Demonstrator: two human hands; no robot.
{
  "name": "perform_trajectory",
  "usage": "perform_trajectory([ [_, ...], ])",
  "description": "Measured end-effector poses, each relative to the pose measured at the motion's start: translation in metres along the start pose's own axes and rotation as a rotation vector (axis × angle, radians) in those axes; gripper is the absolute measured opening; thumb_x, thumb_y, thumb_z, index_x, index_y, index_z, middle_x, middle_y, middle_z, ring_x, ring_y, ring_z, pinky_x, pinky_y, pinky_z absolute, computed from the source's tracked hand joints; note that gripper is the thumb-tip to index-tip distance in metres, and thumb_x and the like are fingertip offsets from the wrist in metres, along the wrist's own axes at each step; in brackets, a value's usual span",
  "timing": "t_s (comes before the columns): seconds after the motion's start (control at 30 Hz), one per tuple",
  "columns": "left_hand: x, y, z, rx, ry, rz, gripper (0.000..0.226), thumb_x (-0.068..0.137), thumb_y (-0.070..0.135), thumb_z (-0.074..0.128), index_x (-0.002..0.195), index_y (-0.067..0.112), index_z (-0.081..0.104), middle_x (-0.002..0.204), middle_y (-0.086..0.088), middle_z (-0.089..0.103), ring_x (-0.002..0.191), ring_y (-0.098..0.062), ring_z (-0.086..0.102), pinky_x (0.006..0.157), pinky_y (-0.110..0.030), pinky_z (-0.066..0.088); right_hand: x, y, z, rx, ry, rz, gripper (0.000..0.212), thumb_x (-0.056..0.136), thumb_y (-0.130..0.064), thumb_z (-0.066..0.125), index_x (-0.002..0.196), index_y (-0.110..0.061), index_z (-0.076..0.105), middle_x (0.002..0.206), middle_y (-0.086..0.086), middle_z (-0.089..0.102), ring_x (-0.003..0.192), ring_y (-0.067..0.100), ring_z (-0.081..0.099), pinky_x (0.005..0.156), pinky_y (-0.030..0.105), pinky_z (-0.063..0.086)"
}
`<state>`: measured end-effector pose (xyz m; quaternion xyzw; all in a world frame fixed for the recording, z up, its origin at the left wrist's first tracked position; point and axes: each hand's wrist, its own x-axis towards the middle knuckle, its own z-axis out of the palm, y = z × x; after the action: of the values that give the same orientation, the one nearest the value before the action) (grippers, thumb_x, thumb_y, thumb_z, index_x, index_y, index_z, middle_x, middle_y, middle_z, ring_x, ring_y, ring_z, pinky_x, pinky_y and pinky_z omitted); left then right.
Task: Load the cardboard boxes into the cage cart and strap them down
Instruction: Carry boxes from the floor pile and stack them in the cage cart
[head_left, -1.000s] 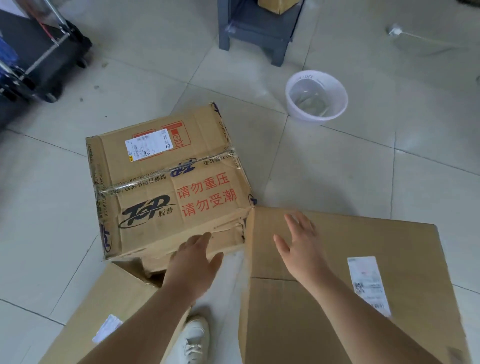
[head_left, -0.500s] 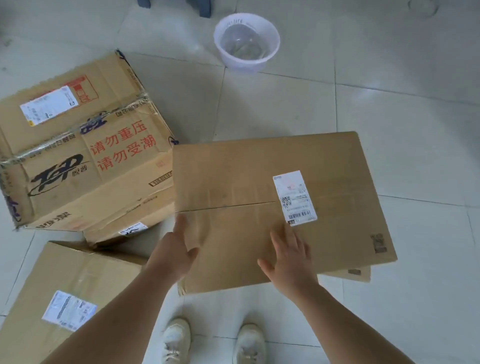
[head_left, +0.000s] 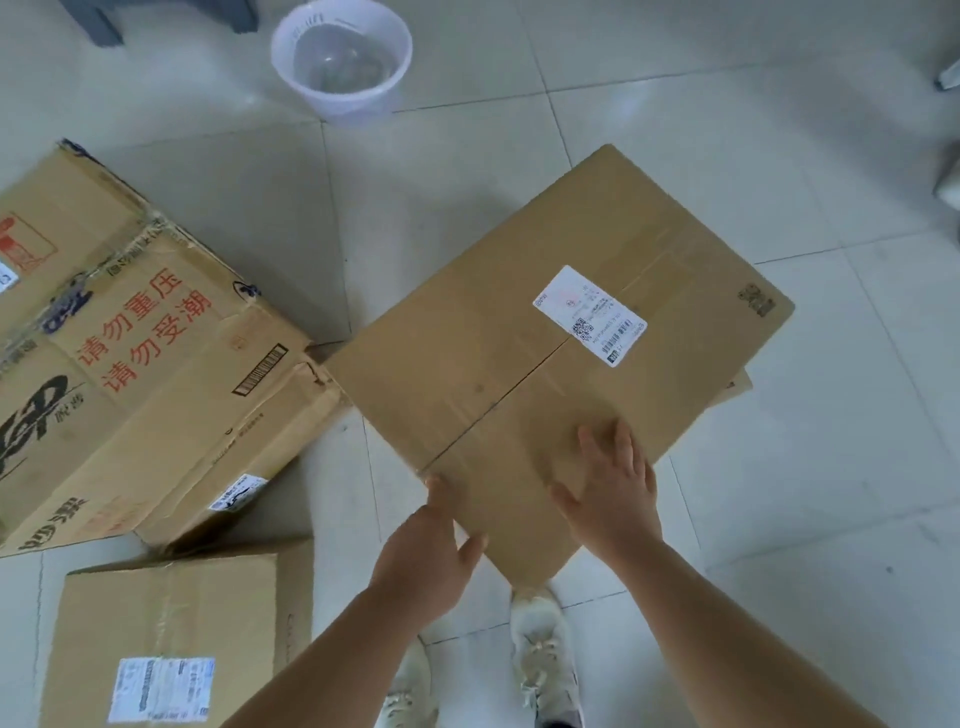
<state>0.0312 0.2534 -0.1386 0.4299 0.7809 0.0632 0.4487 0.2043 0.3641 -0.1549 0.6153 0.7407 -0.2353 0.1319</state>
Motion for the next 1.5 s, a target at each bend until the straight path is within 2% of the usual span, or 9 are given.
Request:
perform_trajectory([
  [0.13, 0.003, 0.007, -0.002, 0.097, -0.041, 0.139, 0.055, 0.093, 0.042, 0.051, 0.14, 0.017, 0.034, 0.129, 0.004, 0.058, 0.117, -0.012, 0.055, 0.096, -0.032, 0.045, -0.035, 0.013, 0.022, 0.091, 0.047, 0.172, 0.081, 0.086, -0.062, 0.046, 0.15, -0.032, 0.005, 0.155, 0.017, -0.012, 0.144, 0.032, -0.004, 0.117, 0.048, 0.01],
  [0.27, 0.028, 0.008, -0.024, 0.322, 0.214, 0.2, 0.044, 0.092, 0.037, 0.055, 0.129, 0.016, 0.047, 0.127, -0.004, 0.051, 0.112, -0.024, 0.051, 0.089, -0.035, 0.045, -0.055, 0.013, 0.04, 0.305, 0.047, 0.229, 0.092, 0.084, -0.06, 0.052, 0.15, -0.034, -0.005, 0.153, 0.02, -0.018, 0.143, 0.036, 0.002, 0.117, 0.044, 0.015],
  [0.4, 0.058, 0.005, -0.046, 0.561, 0.262, 0.048, 0.07, 0.086, 0.051, 0.058, 0.142, 0.019, 0.03, 0.138, -0.014, 0.032, 0.119, -0.038, 0.038, 0.097, -0.044, 0.037, -0.048, 0.016, 0.046, 0.444, 0.028, 0.218, 0.094, 0.087, -0.053, 0.054, 0.149, -0.032, -0.013, 0.151, 0.017, -0.029, 0.144, 0.036, 0.004, 0.114, 0.042, 0.022],
  [0.6, 0.091, -0.003, -0.067, 0.449, 0.194, -0.141, 0.12, 0.06, 0.074, 0.068, 0.15, 0.029, 0.002, 0.155, -0.02, -0.002, 0.143, -0.038, 0.002, 0.117, -0.05, 0.009, -0.033, 0.043, 0.032, 0.408, -0.035, 0.17, 0.099, 0.089, -0.051, 0.054, 0.146, -0.024, -0.023, 0.151, 0.015, -0.033, 0.146, 0.03, -0.007, 0.117, 0.04, 0.016],
  [0.77, 0.09, 0.007, -0.074, 0.496, 0.225, -0.134, 0.132, 0.044, 0.078, 0.074, 0.145, 0.033, 0.003, 0.141, -0.024, 0.022, 0.131, -0.042, 0.025, 0.11, -0.049, 0.024, -0.029, 0.063, 0.027, 0.441, -0.094, 0.147, 0.104, 0.088, -0.043, 0.06, 0.145, -0.026, -0.026, 0.152, 0.013, -0.032, 0.146, 0.028, -0.003, 0.117, 0.037, 0.016],
  [0.97, 0.083, 0.0, -0.065, 0.525, 0.182, -0.092, 0.117, 0.047, 0.085, 0.063, 0.137, 0.035, 0.009, 0.129, -0.022, 0.036, 0.121, -0.039, 0.035, 0.098, -0.047, 0.036, -0.04, 0.083, 0.029, 0.616, -0.001, 0.176, 0.08, 0.096, -0.028, 0.047, 0.148, -0.038, -0.013, 0.154, 0.006, 0.013, 0.124, 0.029, 0.047, 0.098, 0.033, 0.039],
  [1.17, 0.095, 0.003, -0.053, 0.243, 0.133, 0.032, 0.127, 0.054, 0.072, 0.072, 0.144, 0.045, -0.013, 0.142, -0.01, 0.024, 0.125, -0.033, 0.041, 0.099, -0.047, 0.041, -0.038, 0.07, 0.043, 0.694, 0.182, 0.278, 0.075, 0.094, -0.041, 0.049, 0.147, -0.044, -0.003, 0.146, 0.01, 0.025, 0.109, 0.026, 0.054, 0.09, 0.03, 0.041],
  [1.3, 0.094, 0.009, -0.048, 0.235, 0.219, 0.0, 0.125, 0.051, 0.077, 0.069, 0.145, 0.046, -0.006, 0.141, -0.01, 0.03, 0.121, -0.034, 0.046, 0.096, -0.047, 0.043, -0.038, 0.06, 0.042, 0.764, 0.274, 0.346, 0.077, 0.087, -0.046, 0.059, 0.146, -0.049, 0.009, 0.136, 0.008, 0.034, 0.094, 0.02, 0.053, 0.086, 0.028, 0.044],
  [1.5, 0.077, 0.033, -0.065, 0.208, 0.324, 0.032, 0.119, 0.044, 0.086, 0.06, 0.145, 0.046, 0.012, 0.139, -0.011, 0.035, 0.125, -0.035, 0.041, 0.1, -0.049, 0.041, -0.045, 0.056, -0.002, 0.735, 0.313, 0.395, 0.081, 0.075, -0.06, 0.065, 0.143, -0.05, 0.021, 0.133, -0.003, 0.036, 0.108, 0.015, 0.052, 0.087, 0.031, 0.045],
])
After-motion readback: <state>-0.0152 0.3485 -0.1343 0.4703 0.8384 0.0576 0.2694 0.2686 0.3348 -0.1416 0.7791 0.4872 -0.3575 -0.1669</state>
